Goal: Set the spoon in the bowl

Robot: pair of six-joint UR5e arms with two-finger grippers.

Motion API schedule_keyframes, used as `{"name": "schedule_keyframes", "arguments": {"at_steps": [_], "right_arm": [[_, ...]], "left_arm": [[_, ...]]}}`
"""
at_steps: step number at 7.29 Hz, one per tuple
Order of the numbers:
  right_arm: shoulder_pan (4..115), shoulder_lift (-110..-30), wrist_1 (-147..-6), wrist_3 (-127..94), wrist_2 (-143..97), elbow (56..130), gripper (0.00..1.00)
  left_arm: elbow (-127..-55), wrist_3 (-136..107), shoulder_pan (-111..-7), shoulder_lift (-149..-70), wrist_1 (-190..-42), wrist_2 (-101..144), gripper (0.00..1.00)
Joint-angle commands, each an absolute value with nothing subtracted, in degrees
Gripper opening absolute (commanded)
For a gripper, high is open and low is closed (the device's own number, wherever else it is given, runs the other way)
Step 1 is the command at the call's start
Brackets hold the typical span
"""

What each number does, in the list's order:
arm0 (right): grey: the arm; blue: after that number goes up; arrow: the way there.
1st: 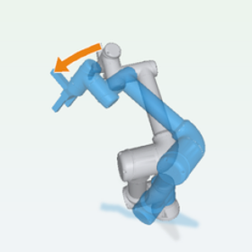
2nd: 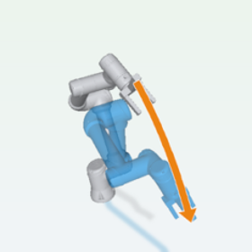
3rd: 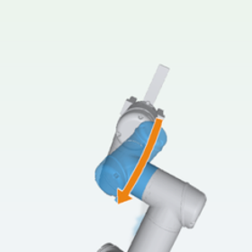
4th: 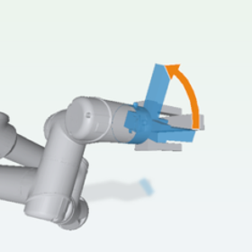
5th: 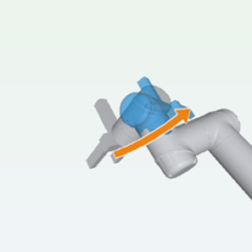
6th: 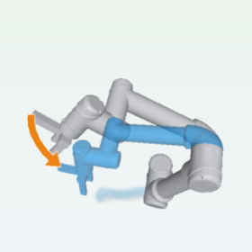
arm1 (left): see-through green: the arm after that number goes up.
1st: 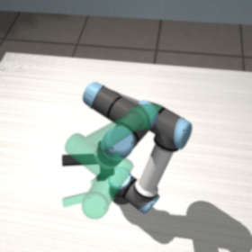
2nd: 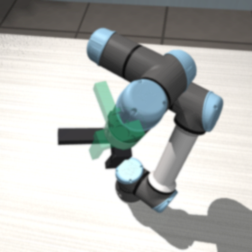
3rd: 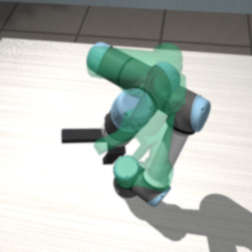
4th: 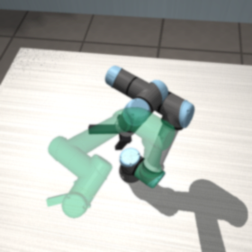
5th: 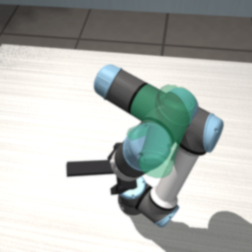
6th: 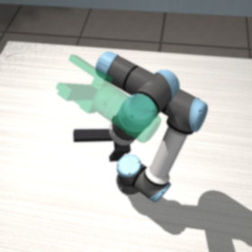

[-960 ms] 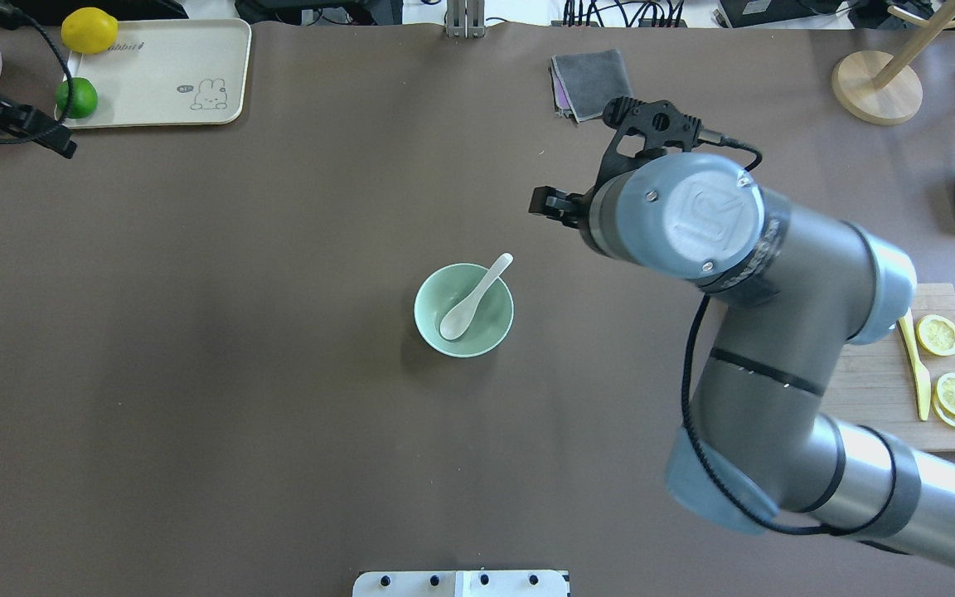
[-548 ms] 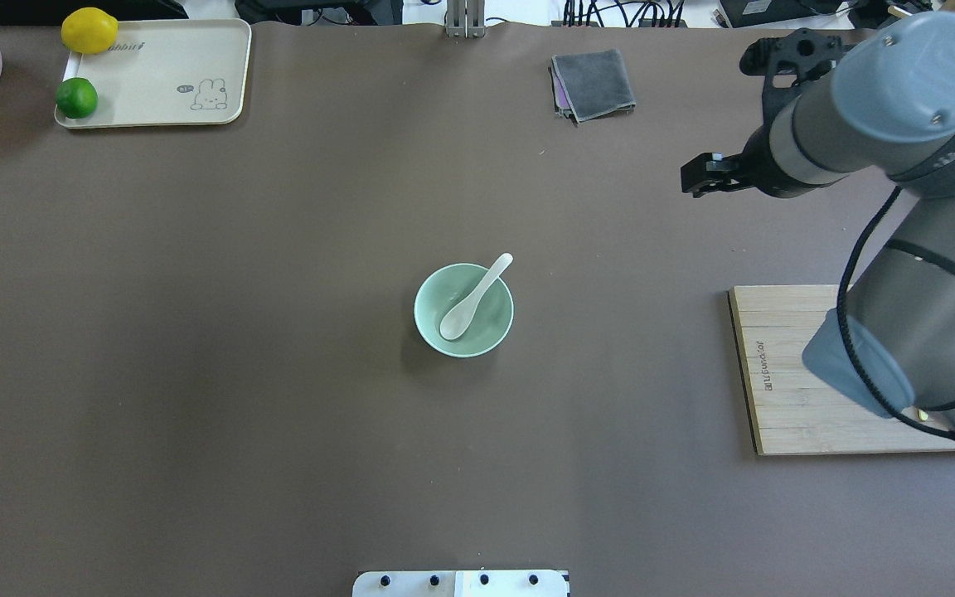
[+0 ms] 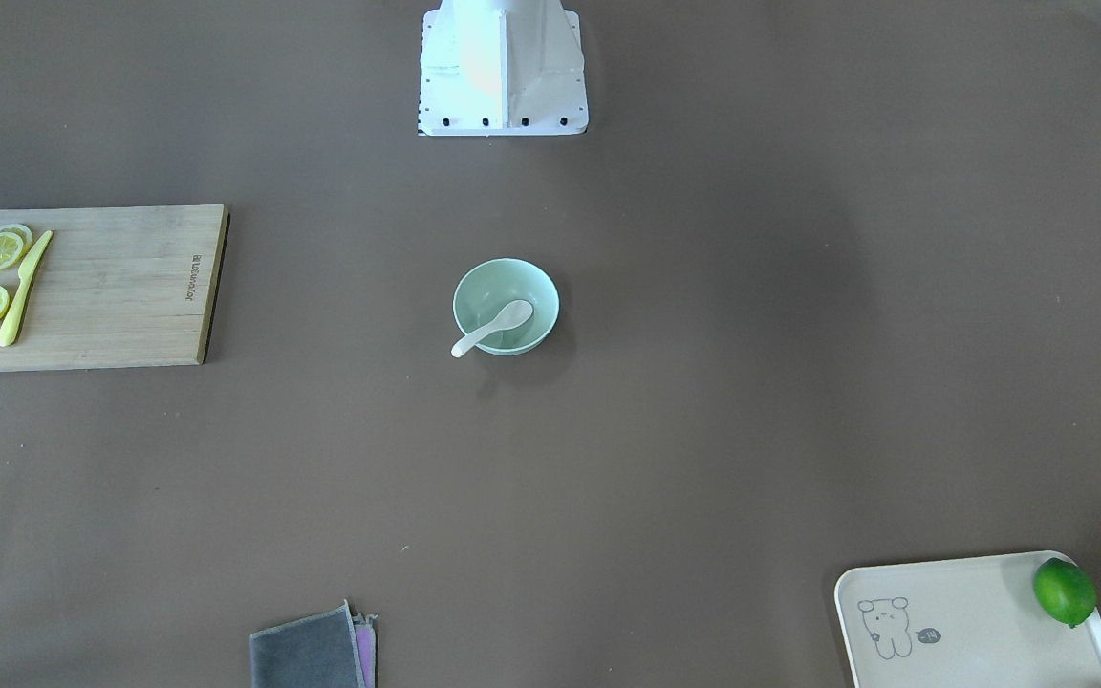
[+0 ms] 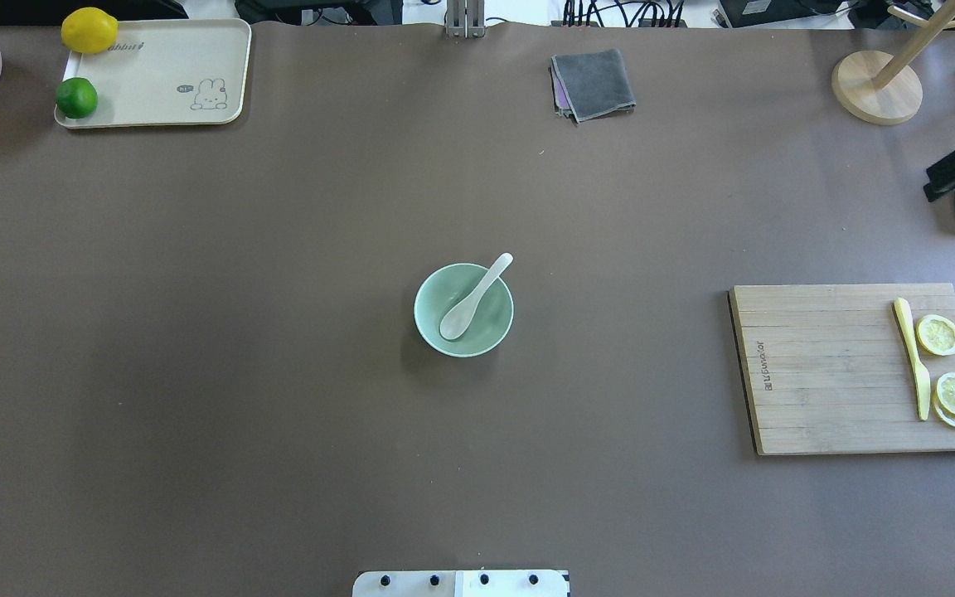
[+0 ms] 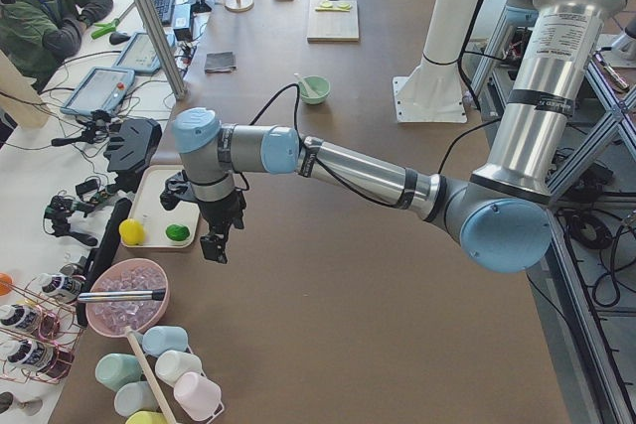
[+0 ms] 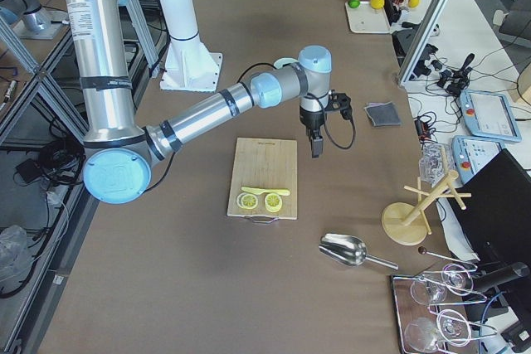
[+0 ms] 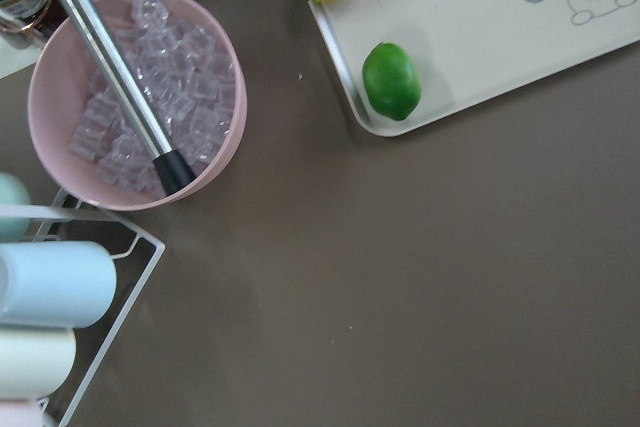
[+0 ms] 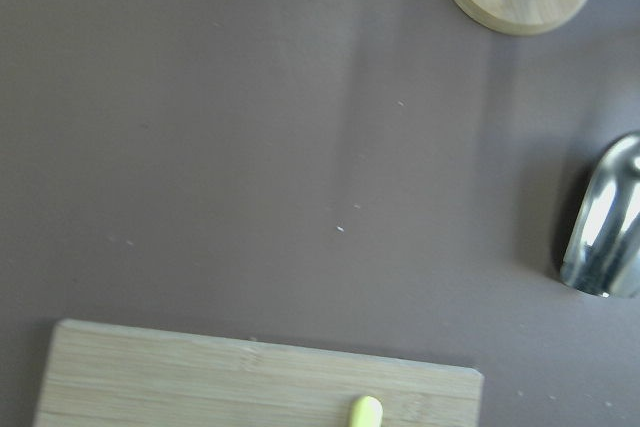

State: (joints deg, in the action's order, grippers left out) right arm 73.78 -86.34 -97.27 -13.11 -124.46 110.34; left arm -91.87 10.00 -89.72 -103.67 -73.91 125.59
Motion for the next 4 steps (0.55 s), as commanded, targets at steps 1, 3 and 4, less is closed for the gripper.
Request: {"name": "schedule_keyframes", "arguments": {"at_steps": [1, 3, 4], "right_arm": [[82.9, -92.2, -97.2, 4.3, -125.9, 102.0, 1.0], [87.4, -94.3, -97.0, 8.3, -127.9, 101.1, 1.0], [90.1, -95.5, -97.2, 8.5, -133.7, 100.9, 1.0]], "left_arm": [[-91.4, 10.2, -91.7, -101.7, -76.3, 126.2, 0.98], [-93.2, 10.4, -92.6, -96.7, -77.9, 136.8, 0.98], [-96.9, 10.1, -92.5, -91.5, -80.3, 137.3, 0.98]]}}
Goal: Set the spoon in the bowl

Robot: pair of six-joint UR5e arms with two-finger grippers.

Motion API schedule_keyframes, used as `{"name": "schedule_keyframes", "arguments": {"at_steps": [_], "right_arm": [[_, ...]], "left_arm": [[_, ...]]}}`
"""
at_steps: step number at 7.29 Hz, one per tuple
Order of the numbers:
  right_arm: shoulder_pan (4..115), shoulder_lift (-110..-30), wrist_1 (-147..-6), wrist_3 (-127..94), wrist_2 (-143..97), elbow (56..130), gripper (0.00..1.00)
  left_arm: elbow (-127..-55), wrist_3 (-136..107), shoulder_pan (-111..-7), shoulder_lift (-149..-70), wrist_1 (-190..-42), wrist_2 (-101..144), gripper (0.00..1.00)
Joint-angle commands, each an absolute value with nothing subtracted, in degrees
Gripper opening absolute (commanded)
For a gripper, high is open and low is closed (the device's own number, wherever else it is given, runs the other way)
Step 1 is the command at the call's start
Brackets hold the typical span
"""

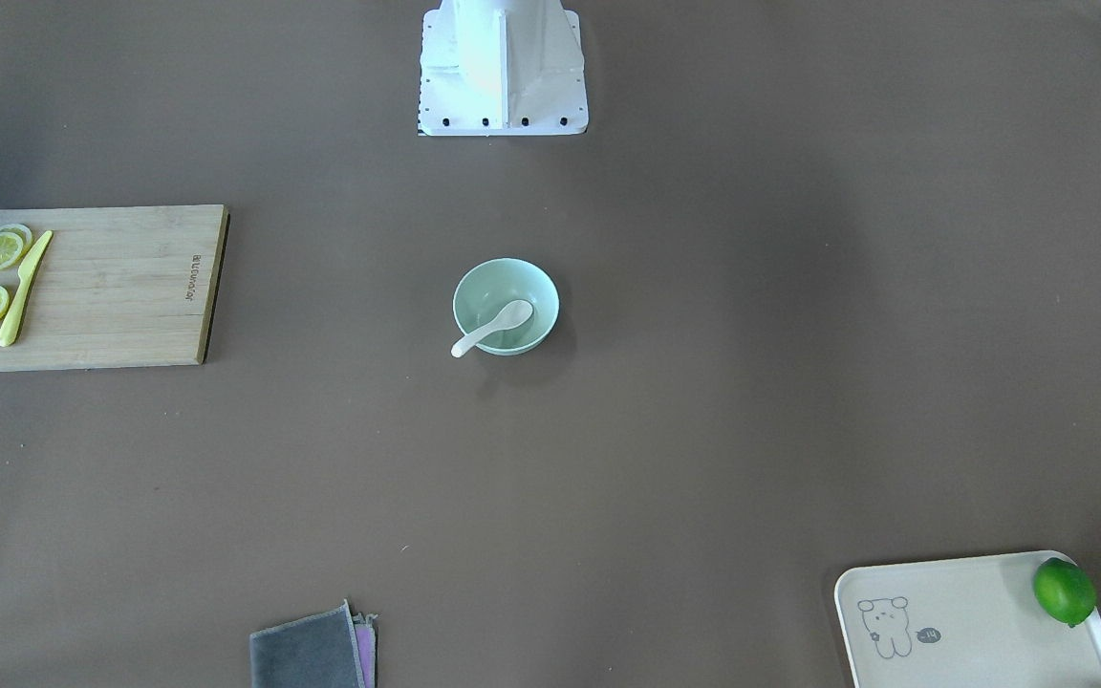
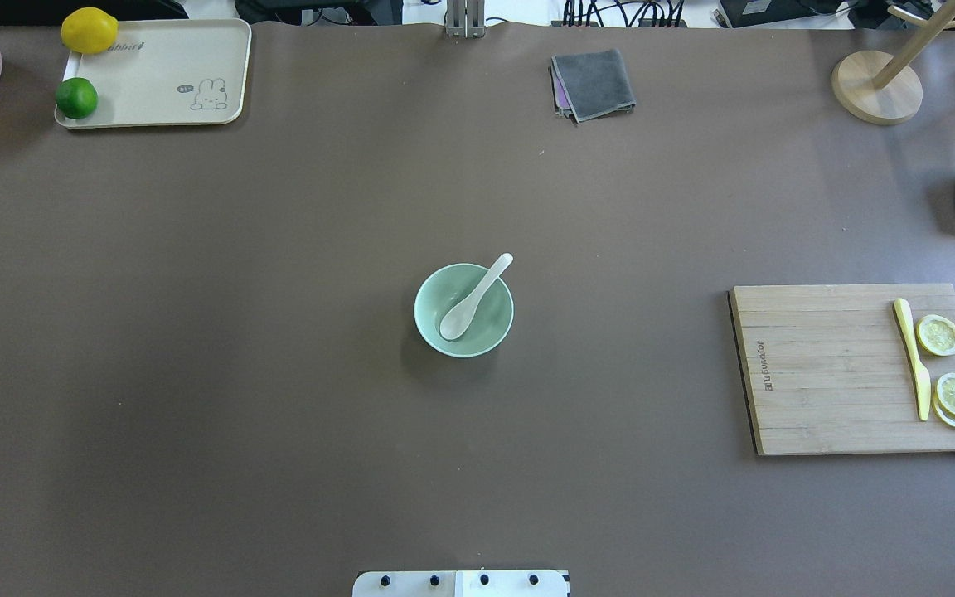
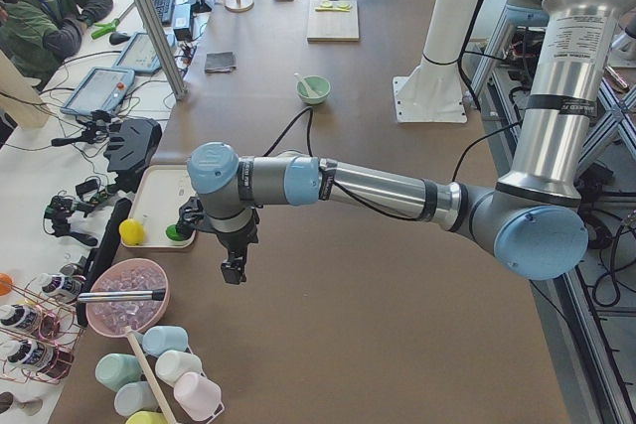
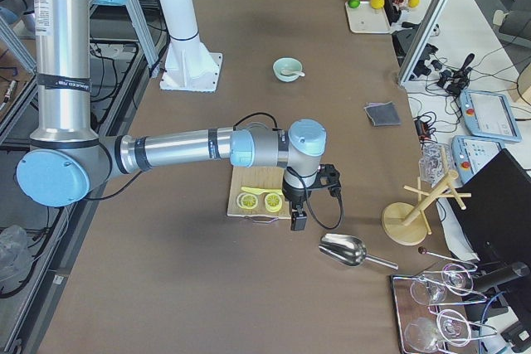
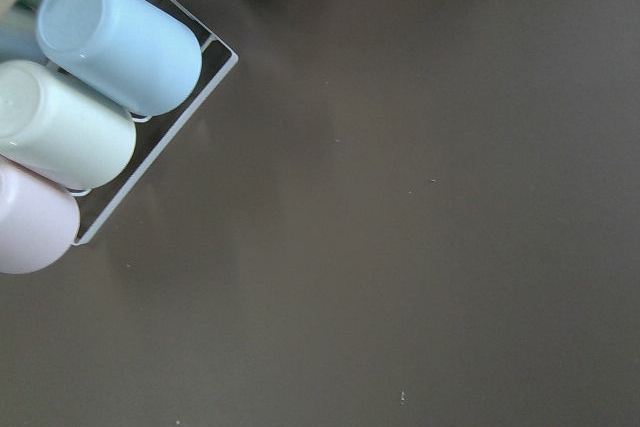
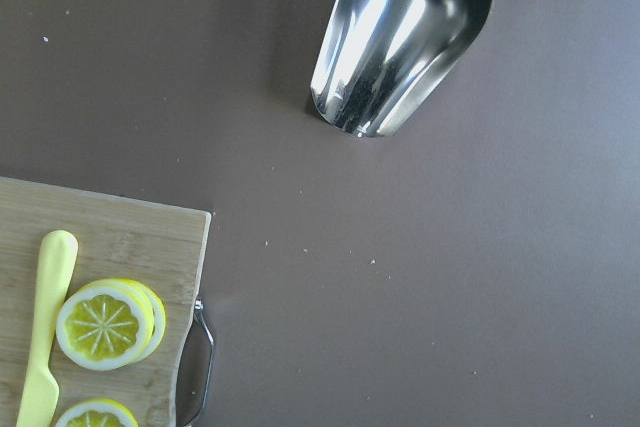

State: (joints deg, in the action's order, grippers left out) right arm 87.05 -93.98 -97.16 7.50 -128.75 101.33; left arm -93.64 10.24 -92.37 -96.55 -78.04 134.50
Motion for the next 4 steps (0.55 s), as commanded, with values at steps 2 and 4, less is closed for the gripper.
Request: {"name": "schedule_keyframes", "arguments": {"at_steps": [2, 4], "right_arm": [[92.8, -98.9, -96.7, 8.5, -136.0, 101.7, 1.0], [92.7, -98.5, -96.5, 8.4, -135.8, 101.7, 1.0]], "left_arm": [[-97.1, 9.8, -92.4, -88.9, -83.9, 137.4, 0.98], [-94.8, 10.0, -92.2, -88.9, -83.9, 136.9, 0.98]]}}
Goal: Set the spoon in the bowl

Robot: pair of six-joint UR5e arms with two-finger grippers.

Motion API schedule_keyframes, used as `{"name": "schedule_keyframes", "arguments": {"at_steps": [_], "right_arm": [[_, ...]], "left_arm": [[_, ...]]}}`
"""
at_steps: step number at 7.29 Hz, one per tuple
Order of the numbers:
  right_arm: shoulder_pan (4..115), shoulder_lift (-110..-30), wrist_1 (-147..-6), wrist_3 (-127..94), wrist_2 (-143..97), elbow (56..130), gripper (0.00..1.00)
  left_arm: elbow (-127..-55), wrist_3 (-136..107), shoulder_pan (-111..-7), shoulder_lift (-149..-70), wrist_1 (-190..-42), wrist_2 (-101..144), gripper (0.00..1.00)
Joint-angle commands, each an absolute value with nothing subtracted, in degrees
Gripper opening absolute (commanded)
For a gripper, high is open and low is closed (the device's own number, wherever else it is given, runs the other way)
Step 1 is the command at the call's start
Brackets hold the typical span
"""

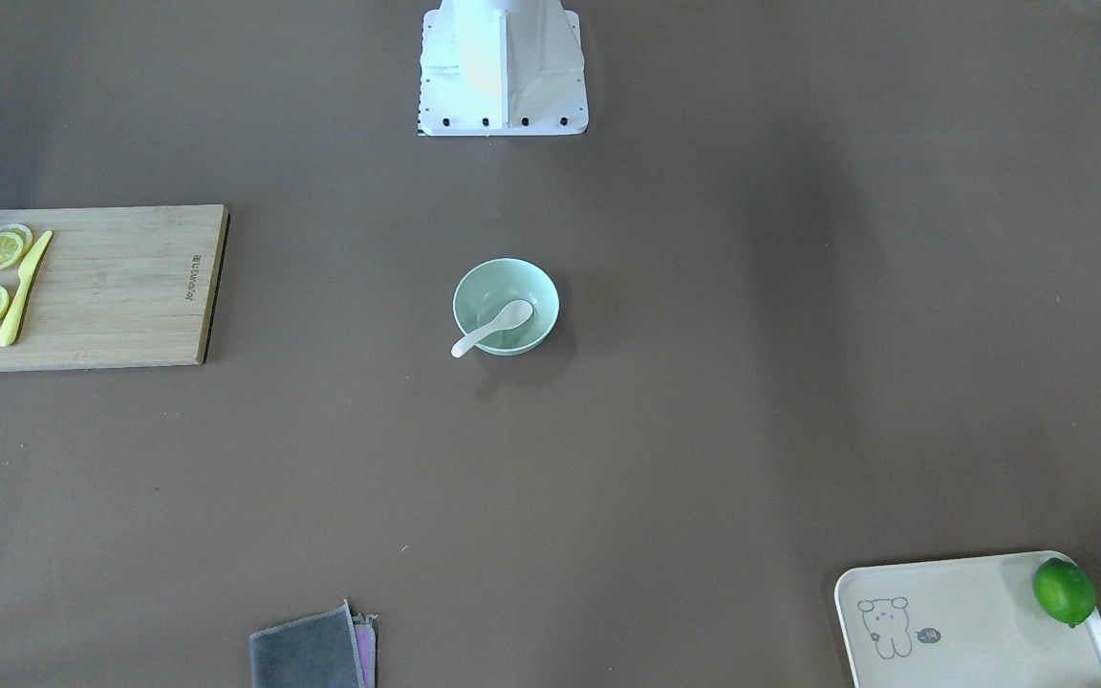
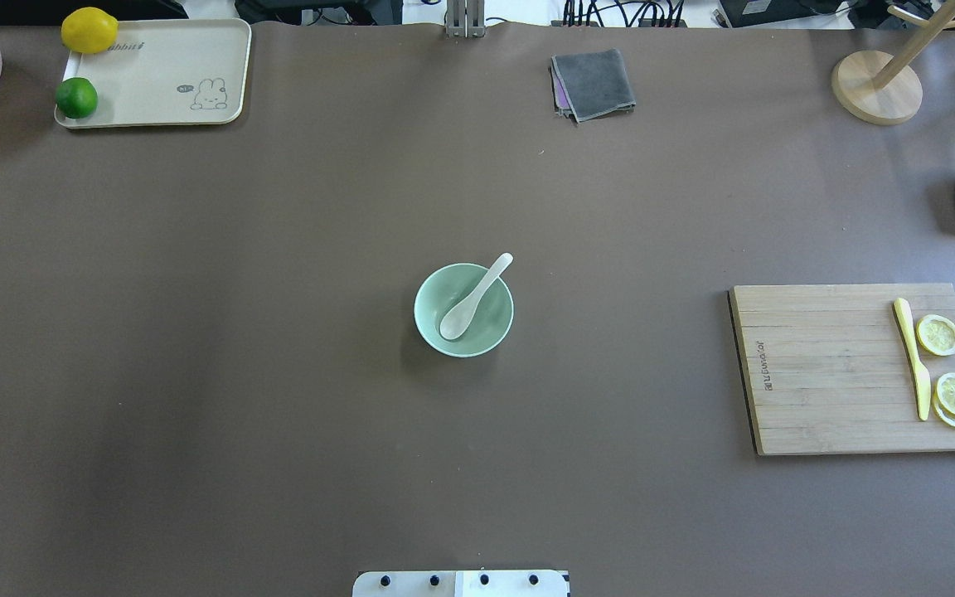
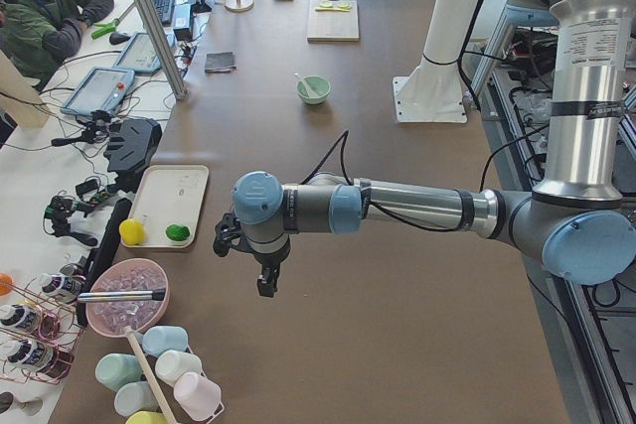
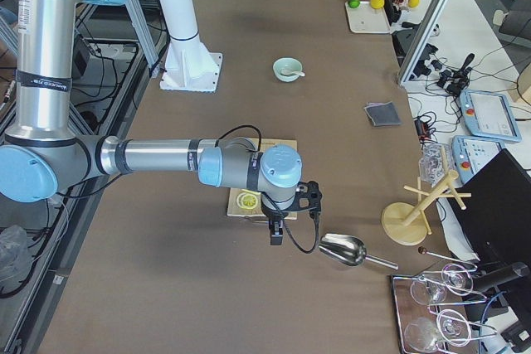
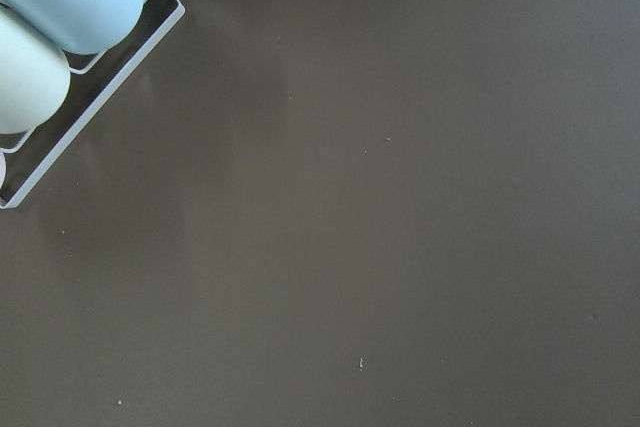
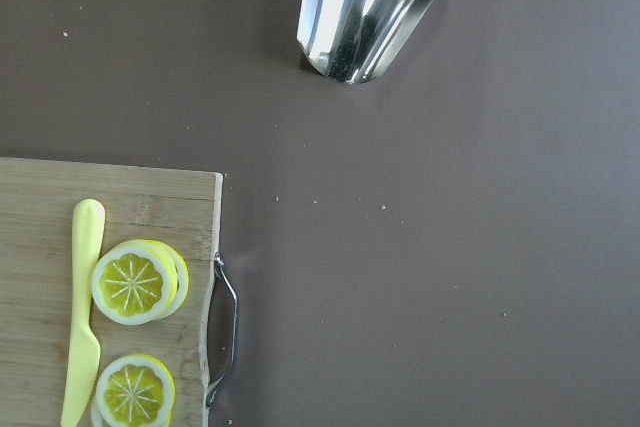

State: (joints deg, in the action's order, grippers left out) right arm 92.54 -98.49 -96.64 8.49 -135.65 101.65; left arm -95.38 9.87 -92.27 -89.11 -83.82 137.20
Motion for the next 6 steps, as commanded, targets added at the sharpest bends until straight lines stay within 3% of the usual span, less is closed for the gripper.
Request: {"name": "schedule_keyframes", "arguments": {"at_steps": [1, 6], "right_arm": [[92.7, -98.5, -96.5, 8.4, -135.9, 101.7, 1.0], [92.6, -98.6, -96.5, 8.5, -136.1, 101.7, 1.0]], "left_arm": [[-94.7, 10.1, -92.2, -88.9, -83.9, 136.8, 0.98], [-94.5, 9.9, -92.3, -88.8, -86.6, 136.7, 0.98]]}}
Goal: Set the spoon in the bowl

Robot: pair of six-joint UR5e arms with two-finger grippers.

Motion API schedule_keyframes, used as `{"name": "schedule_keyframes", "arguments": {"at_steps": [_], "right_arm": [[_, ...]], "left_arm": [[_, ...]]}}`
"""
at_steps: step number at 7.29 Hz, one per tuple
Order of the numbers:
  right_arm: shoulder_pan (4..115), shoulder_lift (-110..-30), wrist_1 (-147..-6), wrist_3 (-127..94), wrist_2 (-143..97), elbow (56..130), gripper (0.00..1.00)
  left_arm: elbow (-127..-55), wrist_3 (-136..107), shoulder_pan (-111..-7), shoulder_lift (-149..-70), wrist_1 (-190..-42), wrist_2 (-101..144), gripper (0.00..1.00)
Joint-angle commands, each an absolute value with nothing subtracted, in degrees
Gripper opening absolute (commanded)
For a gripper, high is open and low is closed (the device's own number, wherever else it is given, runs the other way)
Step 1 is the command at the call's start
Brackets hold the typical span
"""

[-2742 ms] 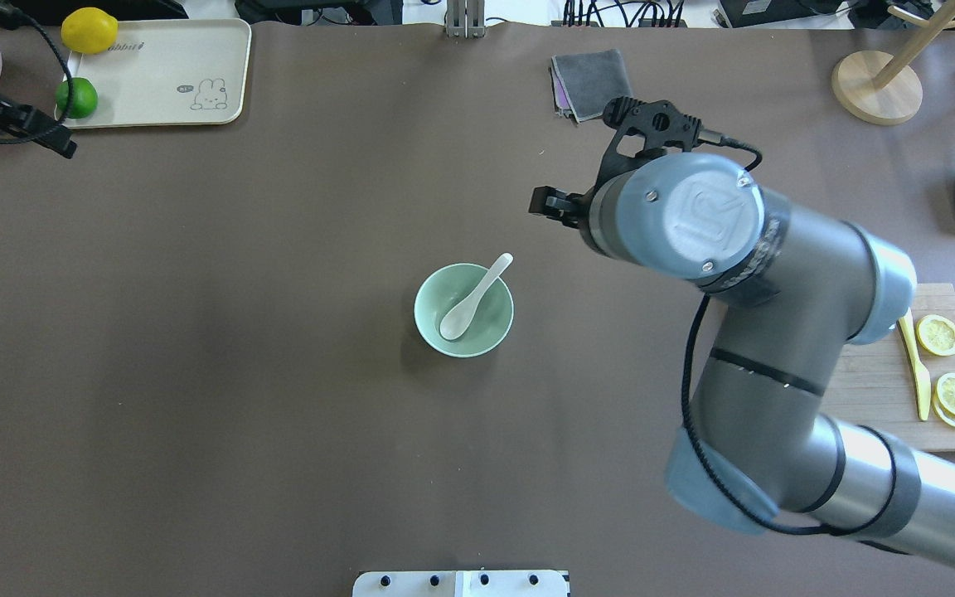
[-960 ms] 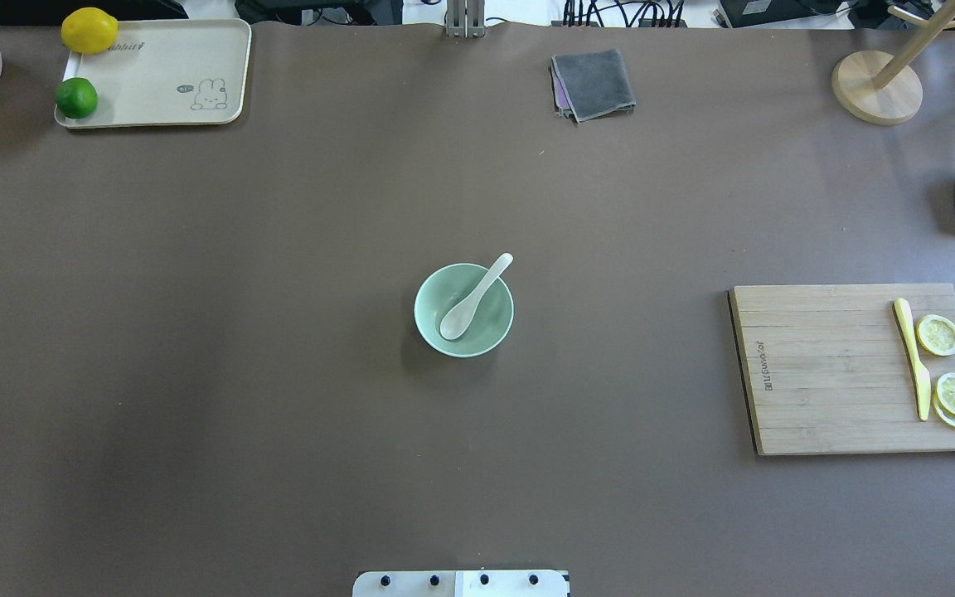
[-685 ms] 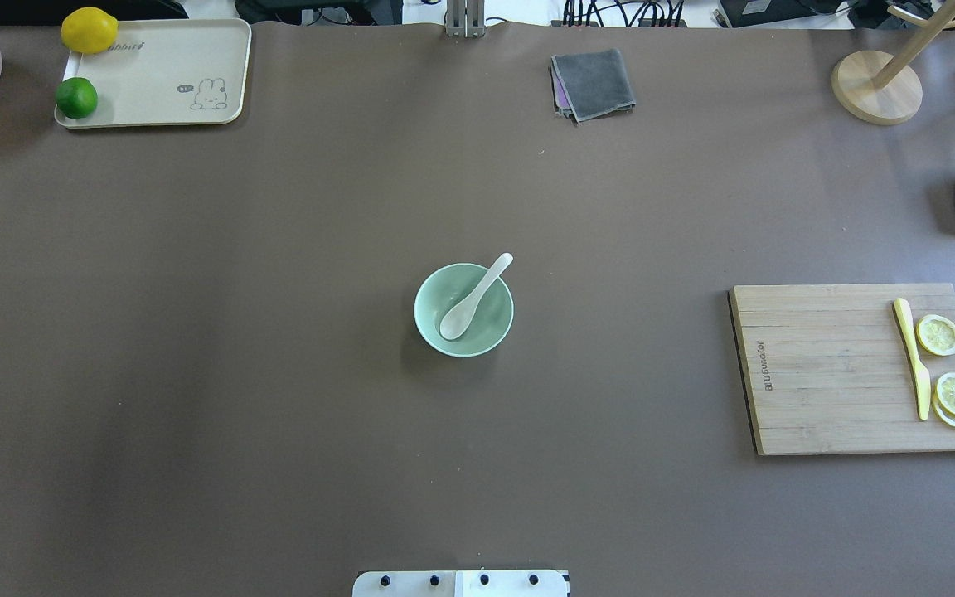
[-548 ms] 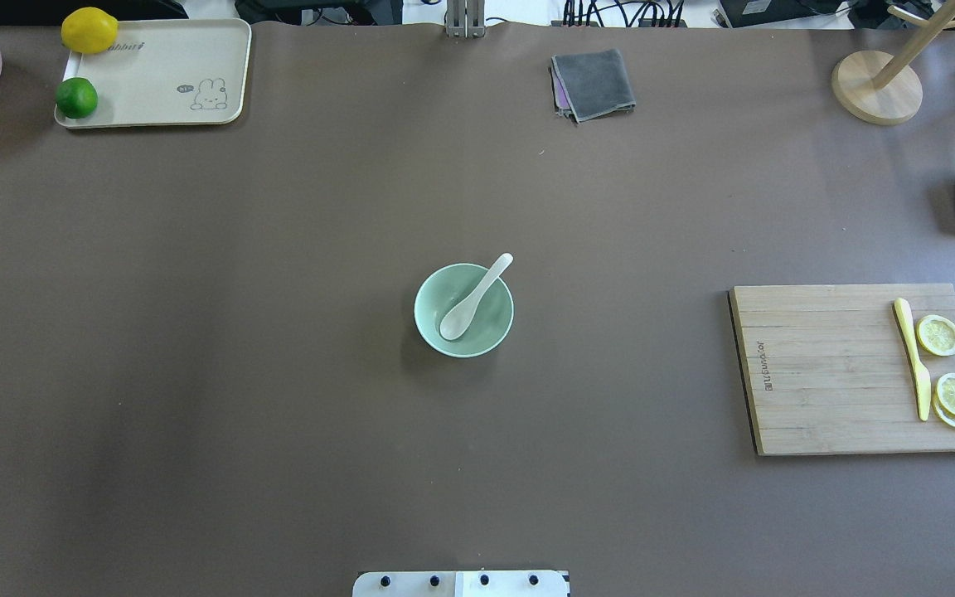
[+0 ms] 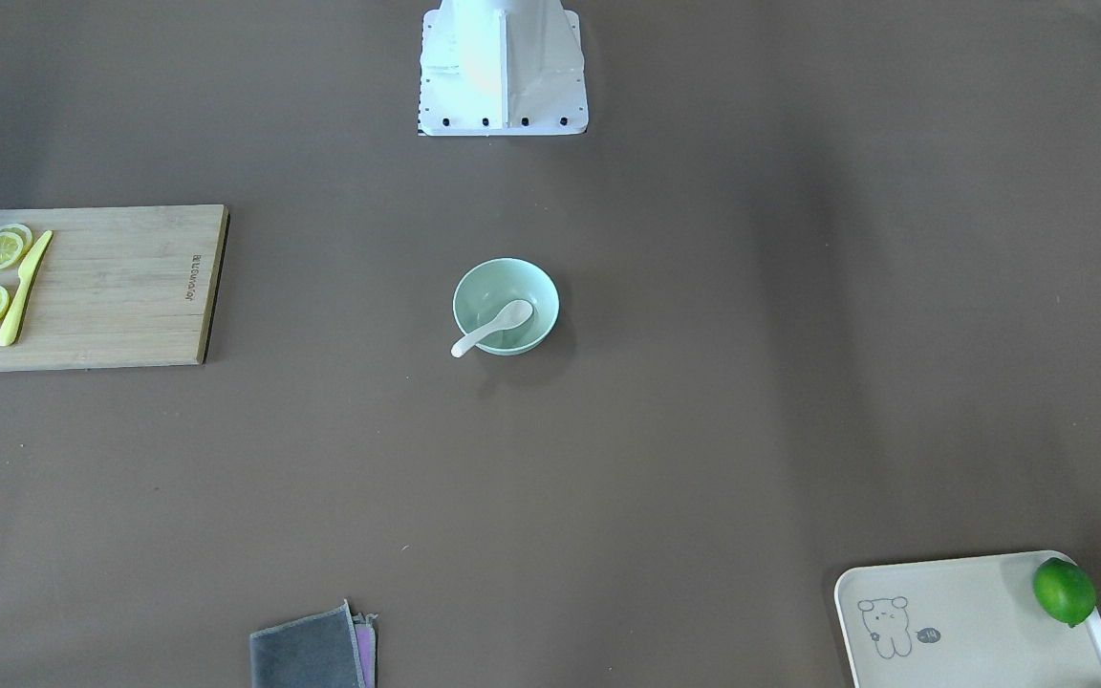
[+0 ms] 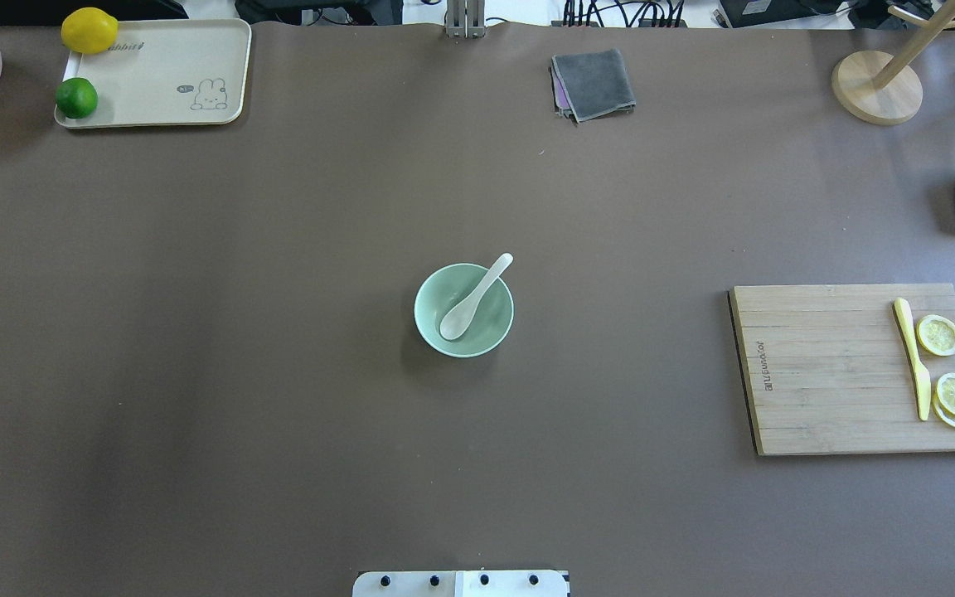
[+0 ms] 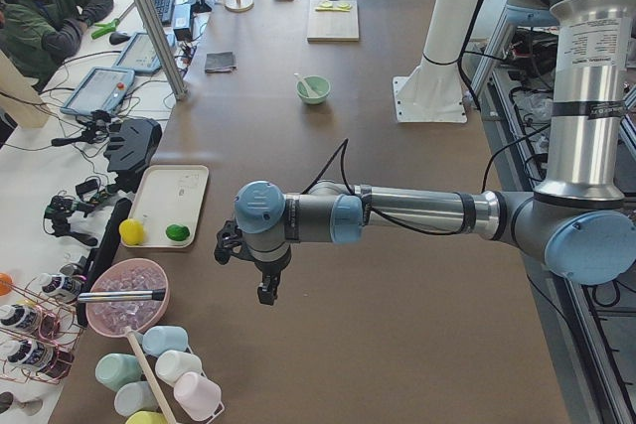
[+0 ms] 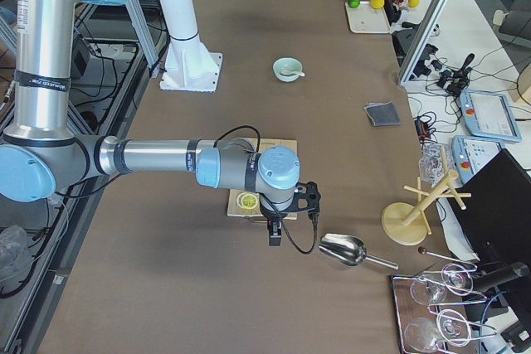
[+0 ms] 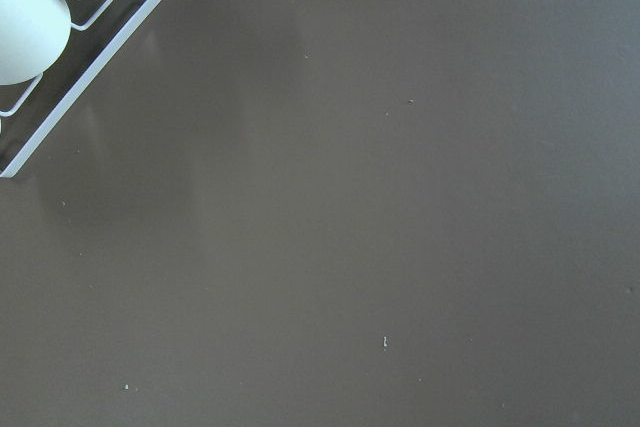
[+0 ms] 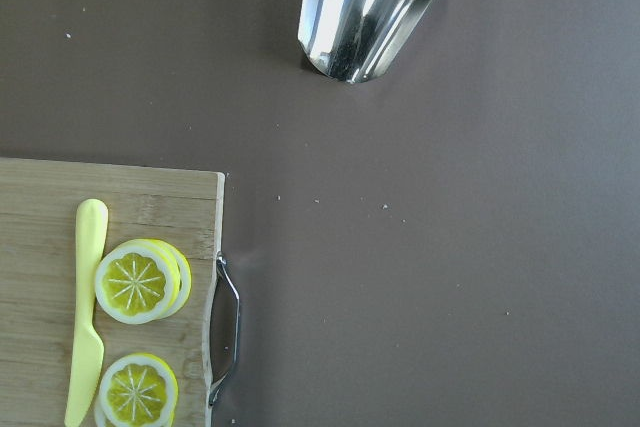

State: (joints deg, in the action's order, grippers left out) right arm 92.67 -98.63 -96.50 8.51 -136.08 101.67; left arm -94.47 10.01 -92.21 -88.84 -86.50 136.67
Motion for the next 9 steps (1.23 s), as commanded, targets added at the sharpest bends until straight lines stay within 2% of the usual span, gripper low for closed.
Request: {"name": "schedule_keyframes", "arguments": {"at_steps": [1, 9], "right_arm": [[92.6, -98.6, -96.5, 8.5, -136.2, 101.7, 1.0], [92.2, -98.6, -96.3, 8.5, -136.4, 101.7, 1.0]], "left_arm": [[-94.8, 9.9, -92.3, -88.3, -86.6, 136.7, 0.98], [-95.7, 9.9, -92.3, -87.7, -86.7, 136.8, 0.98]]}}
